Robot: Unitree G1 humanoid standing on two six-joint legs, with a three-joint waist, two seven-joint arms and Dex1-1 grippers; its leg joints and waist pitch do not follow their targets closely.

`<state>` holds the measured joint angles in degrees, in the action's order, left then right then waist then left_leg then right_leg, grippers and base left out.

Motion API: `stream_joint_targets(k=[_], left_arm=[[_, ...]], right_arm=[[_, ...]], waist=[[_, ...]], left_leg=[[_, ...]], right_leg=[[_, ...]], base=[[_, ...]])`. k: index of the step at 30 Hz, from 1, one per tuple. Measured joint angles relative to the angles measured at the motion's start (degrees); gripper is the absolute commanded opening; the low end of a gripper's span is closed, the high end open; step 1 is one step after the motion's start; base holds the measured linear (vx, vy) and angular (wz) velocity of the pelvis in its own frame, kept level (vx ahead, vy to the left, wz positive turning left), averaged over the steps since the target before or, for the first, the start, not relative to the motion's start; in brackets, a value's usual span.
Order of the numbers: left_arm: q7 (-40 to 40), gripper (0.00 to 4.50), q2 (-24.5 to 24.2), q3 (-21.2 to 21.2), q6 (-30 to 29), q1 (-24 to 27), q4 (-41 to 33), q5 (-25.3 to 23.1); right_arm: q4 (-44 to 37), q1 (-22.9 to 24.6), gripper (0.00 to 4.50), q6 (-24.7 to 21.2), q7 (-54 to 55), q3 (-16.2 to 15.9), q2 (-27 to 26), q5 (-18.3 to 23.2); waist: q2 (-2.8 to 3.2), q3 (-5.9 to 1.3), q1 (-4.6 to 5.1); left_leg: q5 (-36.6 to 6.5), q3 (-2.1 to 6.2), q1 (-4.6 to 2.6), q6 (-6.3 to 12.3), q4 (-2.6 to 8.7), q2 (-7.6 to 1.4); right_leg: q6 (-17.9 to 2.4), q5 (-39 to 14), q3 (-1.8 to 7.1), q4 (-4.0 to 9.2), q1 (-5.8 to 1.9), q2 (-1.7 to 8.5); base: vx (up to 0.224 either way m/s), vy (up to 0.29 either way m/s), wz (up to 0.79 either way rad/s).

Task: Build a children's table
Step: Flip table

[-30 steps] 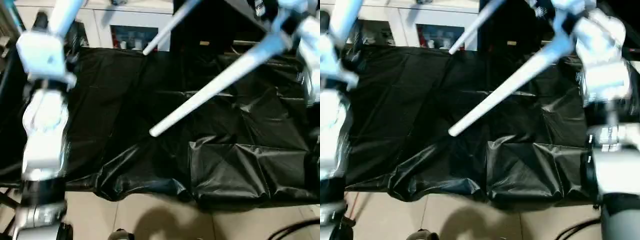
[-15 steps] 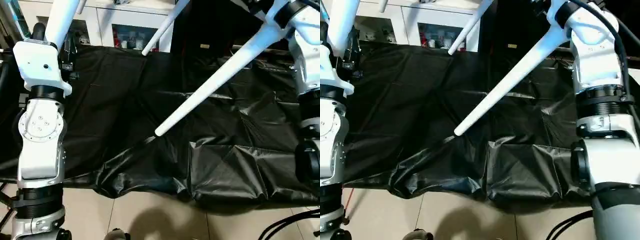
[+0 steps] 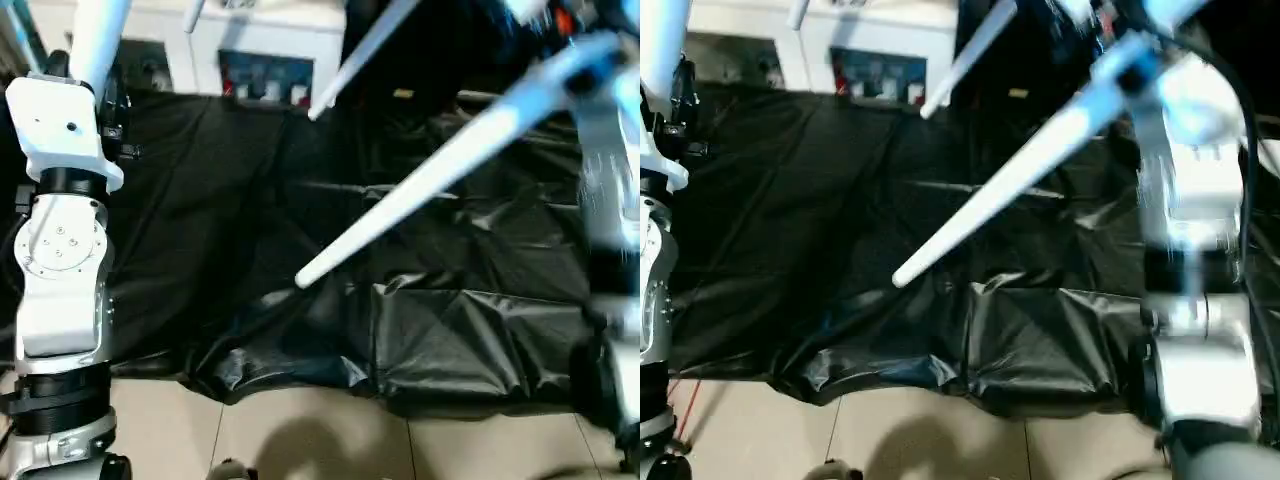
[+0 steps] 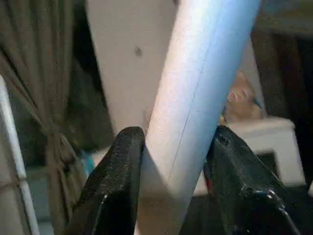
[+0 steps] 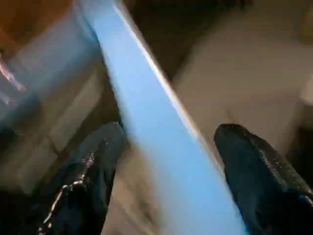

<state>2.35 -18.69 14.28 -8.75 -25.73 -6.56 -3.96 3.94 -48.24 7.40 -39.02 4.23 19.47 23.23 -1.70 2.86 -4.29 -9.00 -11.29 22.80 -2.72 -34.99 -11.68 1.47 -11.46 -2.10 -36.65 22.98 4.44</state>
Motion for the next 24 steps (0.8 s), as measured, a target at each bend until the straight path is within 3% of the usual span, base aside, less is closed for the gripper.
stream_joint_targets(k=[3, 13, 17, 22, 24], left_arm=[[0.55, 1.82, 2.21, -2.52, -1.55, 0.44, 1.64, 0.94], [0.87, 1.66, 2.32, -2.38, -3.61, 1.54, 3.41, 1.83], [0.66, 1.63, 2.24, -2.42, -3.65, 2.69, 3.37, 1.85], [0.28, 1.61, 2.28, -2.24, -3.69, 5.21, 3.44, 1.84], [0.28, 1.6, 2.5, -2.25, -3.55, 6.59, 3.43, 1.87]], right_arm=[[-2.65, 1.49, 3.26, -2.89, -0.63, -4.27, -1.9, 0.86], [-4.97, 1.89, 3.26, -6.64, 0.0, -2.56, -0.37, 1.08], [-7.5, 9.27, 3.26, -10.15, 0.31, -6.21, -0.13, -0.18], [-6.2, 17.44, 3.67, -11.65, 2.8, -8.26, -2.52, -2.15], [-5.89, 21.65, 3.96, -11.96, 4.87, -9.79, -3.02, -4.8]], waist=[[-0.1, 0.12, 0.06], [-0.53, 0.24, 0.17], [-0.85, 0.04, -0.07], [-0.89, 0.08, -0.5], [-0.98, 0.04, -0.82]], left_leg=[[0.05, 0.16, 0.28, -0.07, 0.16, -0.07], [0.07, 0.18, 0.34, -0.1, 0.15, -0.06], [0.07, 0.17, 0.3, -0.1, 0.15, -0.06], [0.07, 0.1, 0.45, -0.1, 0.33, -0.05], [0.07, 0.11, 0.41, -0.1, 0.48, -0.06]], right_leg=[[-0.09, 0.08, -0.19, -0.05, 0.33, -0.06], [-0.14, 0.3, -0.18, 0.4, 0.19, -0.09], [-0.13, 0.33, -0.16, 0.54, 0.07, -0.09], [-0.44, 0.53, -0.16, 0.7, 0.22, -0.09], [-0.4, 0.5, -0.2, 0.88, 0.15, -0.12]], base=[[0.0, 0.0, 0.0], [0.0, 0.0, 0.0], [0.0, 0.0, 0.0], [0.0, 0.0, 0.0], [0.0, 0.0, 0.0]])
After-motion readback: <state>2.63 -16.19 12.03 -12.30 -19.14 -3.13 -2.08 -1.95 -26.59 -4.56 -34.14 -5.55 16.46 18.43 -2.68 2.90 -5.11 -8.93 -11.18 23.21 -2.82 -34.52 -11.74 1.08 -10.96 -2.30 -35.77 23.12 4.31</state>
